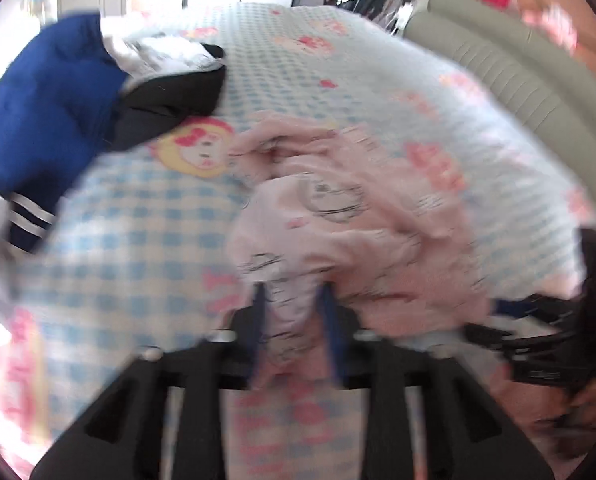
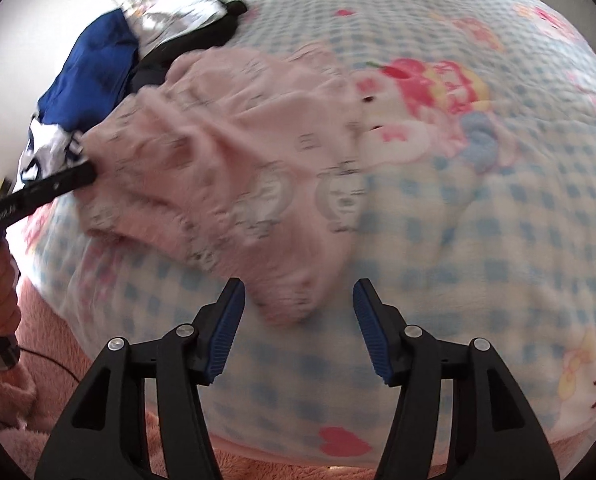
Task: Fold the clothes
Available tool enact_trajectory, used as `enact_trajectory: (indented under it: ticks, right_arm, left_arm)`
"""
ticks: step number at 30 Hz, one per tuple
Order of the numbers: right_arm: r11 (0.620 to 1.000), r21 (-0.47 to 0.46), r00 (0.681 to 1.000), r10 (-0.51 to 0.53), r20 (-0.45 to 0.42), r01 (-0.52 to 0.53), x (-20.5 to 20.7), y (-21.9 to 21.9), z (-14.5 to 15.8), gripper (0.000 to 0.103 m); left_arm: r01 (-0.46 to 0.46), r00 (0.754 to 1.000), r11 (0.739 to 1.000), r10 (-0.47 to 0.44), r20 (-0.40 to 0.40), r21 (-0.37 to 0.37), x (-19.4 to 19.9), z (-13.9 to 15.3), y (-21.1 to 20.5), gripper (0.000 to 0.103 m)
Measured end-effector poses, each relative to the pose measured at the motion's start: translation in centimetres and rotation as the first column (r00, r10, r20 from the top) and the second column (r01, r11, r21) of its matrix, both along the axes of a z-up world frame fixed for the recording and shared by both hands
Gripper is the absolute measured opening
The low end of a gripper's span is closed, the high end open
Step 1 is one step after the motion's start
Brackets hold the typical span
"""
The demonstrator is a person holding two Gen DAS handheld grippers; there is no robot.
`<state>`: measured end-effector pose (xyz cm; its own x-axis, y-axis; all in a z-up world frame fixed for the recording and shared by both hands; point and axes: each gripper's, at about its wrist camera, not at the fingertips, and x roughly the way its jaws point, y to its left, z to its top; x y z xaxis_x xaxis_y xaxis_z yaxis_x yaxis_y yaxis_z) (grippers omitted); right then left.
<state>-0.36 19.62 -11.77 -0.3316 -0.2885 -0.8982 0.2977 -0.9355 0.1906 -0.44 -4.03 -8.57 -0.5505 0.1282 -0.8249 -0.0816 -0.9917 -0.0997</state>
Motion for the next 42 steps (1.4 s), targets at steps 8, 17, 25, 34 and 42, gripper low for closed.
enact_trajectory:
  ticks: [8,17,25,34,42]
  right_arm:
    - [0.995,0.065,0.995,-0.074,-0.062,0.078,-1.0,-0.1,-0.1,0.054]
    - [0.963,0.133,0.939,-0.187,-0.289,0.233,-2.1,2.7,4.5,0.047]
    - [0.978,0.045,0.948,-0.186,-0.259,0.204,-2.2,2.6,5.6,0.048]
    - [0.996,0.048,0.997,-0.078,-0.004,0.078,-0.8,0.0,-0.8,0.054]
    - [0.986,0.024,0.983,-0.160,-0.089,0.163,-1.4,1.9,1.6,0.054]
  left_arm:
    - [0.050,0.998,0.975,-0.041,0.046,-0.214,-1.0,-2.3,2.5,0.051]
    - [-0.125,0.966,0.991,0.112,-0.232,-0.040,1.1,4.5,1.0,0.025]
    - [-0.067,0.996,0.993,0.060,-0.069,-0.100,0.2,1.7,1.5,0.027]
    - [-0.173,0.981,0.975,0.159,-0.110,-0.136,0.4,0.7,0.8,0.013]
    - [-0.233,0.971,0.972,0.233,-0.047,0.003,1.3,2.1,-4.4,0.014]
